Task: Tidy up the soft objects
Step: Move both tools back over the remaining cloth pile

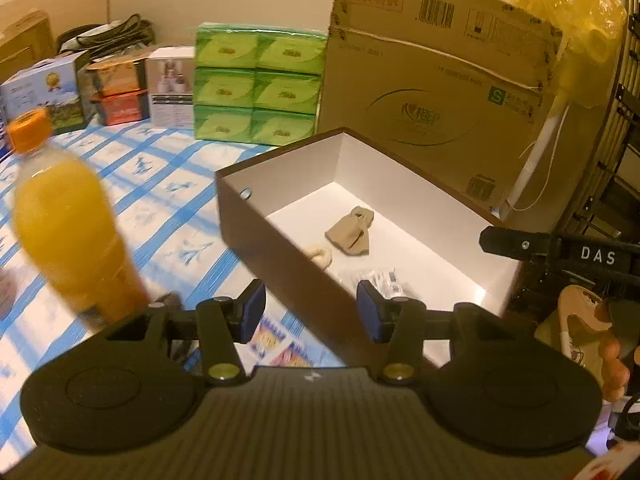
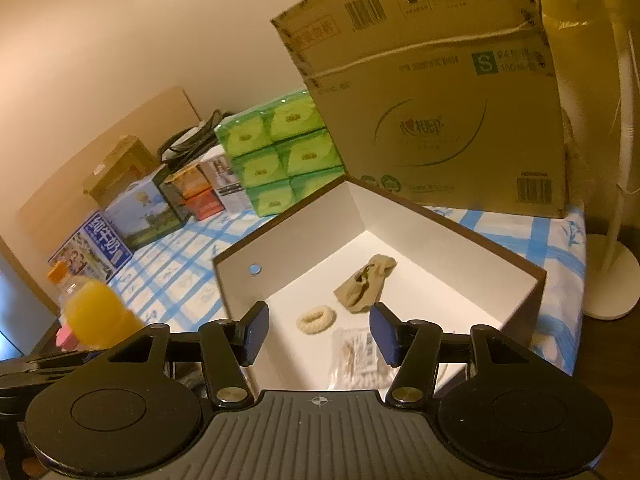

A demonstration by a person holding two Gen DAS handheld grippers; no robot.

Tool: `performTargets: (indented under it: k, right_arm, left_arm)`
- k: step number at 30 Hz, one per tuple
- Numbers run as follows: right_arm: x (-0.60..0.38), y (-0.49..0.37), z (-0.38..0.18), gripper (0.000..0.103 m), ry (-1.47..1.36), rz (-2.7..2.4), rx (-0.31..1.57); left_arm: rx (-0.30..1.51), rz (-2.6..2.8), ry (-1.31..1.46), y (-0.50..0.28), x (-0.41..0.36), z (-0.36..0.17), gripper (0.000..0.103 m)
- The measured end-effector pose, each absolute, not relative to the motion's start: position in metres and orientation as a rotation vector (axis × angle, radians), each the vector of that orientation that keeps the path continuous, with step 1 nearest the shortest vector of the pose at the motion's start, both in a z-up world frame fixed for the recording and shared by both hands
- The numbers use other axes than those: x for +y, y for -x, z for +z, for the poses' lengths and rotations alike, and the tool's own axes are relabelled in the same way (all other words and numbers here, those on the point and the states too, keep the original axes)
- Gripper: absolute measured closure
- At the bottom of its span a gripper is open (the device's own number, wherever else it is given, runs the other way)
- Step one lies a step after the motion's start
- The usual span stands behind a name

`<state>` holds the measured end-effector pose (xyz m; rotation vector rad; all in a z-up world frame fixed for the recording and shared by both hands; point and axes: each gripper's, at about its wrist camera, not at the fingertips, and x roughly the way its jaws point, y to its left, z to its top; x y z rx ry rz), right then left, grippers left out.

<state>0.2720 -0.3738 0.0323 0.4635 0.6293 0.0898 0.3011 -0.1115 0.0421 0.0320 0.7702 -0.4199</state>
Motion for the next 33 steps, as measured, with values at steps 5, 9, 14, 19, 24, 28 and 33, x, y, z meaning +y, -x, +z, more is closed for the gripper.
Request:
performTargets:
  k: [5, 9, 14, 19, 24, 28, 33]
  right_arm:
    - [-0.358, -0.241, 0.042, 0.046, -0.463, 0.108, 0.622]
    - [-0.345, -0.221, 0.048, 0.046, -0.463, 0.137, 0.623]
    - [-0.329, -0.199, 0.052, 0.046, -0.456, 0.169, 0.634]
    - [-0.315, -0.181, 0.055, 0.046, -0.441, 0.2, 0.648]
    - [-0.303, -0.168, 0.053, 0.046, -0.429, 0.225, 0.668]
    - [-0.292, -0.157, 0.045, 0.046, -0.407, 0.245, 0.698]
    - [-0.278, -0.149, 0.034, 0.046, -0.386, 0.267, 0.741]
  left_arm:
    - [0.744, -0.387, -0.016, -0.265, -0.088, 0.054, 0.056]
    - [0.73, -0.365, 0.001, -0.24, -0.073, 0.062, 0.056]
    - [0.721, -0.336, 0.002, -0.212, -0.058, 0.068, 0.056]
    - [0.713, -0.311, 0.012, -0.191, -0.045, 0.071, 0.056]
    - [0.717, -0.292, 0.024, -0.173, -0.034, 0.07, 0.056]
    - [0.729, -0.274, 0.025, -0.161, -0.028, 0.066, 0.056]
    - [0.744, -0.248, 0.026, -0.15, -0.02, 0.061, 0.056]
